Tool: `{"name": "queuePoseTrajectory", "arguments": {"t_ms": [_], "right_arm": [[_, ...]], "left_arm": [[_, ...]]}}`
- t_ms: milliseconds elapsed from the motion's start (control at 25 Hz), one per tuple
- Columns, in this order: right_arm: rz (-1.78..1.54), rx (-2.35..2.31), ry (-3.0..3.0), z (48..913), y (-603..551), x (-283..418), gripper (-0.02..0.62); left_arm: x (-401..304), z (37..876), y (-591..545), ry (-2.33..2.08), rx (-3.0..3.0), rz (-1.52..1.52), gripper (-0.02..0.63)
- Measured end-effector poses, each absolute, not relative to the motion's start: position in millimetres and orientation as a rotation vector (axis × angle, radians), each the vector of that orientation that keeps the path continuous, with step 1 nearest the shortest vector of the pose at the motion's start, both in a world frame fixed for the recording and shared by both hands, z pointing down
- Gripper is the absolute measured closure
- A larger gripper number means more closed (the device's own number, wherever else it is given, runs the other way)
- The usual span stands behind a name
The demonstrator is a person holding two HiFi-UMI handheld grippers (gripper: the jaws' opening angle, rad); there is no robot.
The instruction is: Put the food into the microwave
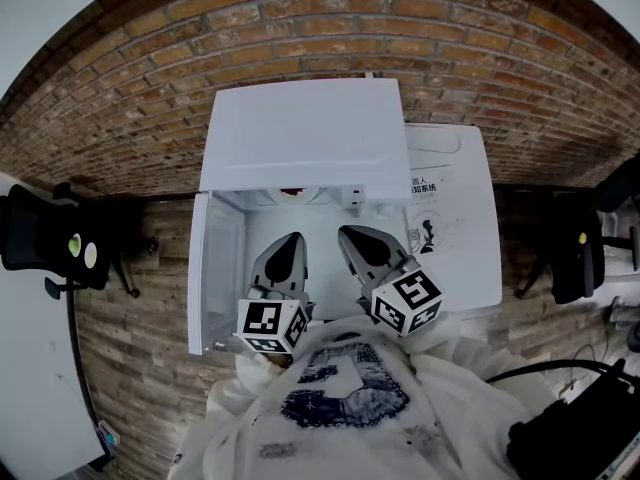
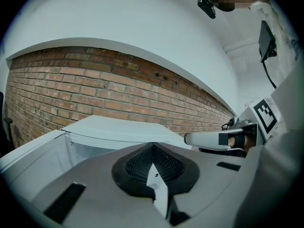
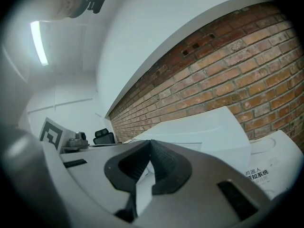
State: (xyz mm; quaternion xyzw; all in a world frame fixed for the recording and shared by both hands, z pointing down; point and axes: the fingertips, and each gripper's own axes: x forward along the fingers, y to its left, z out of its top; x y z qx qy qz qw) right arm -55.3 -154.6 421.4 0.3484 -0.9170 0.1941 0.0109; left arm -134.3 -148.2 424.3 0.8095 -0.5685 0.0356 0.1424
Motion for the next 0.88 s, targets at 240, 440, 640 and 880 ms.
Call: {"name": "queuePoseTrajectory", "arguments": {"t_ms": [240,440,640,880], "right_arm": [[0.612,1.079,-2.857,424.0,-157.0,-57.1,0.581],[0.607,1.075,-2.854,425.3,-159.3,-60.0,0.581],[0.605,1.069,-2.852,426.3,-160.4,-62.4,0.581],[0.600,1.065,-2.849,427.2,-160.4,-63.4,0.581]], "left_arm": [[-134.5,426.9,-150.9,-1.639,2.335,0.110,0.598],[-138.0,427.3,-153.0,-1.649,2.333,0.111,0.598],[-140.1,428.4,-154.1,-1.650,2.329,0.112,0.598],[-141.6,429.5,-153.8,-1.652,2.319,0.112,0.598]]}}
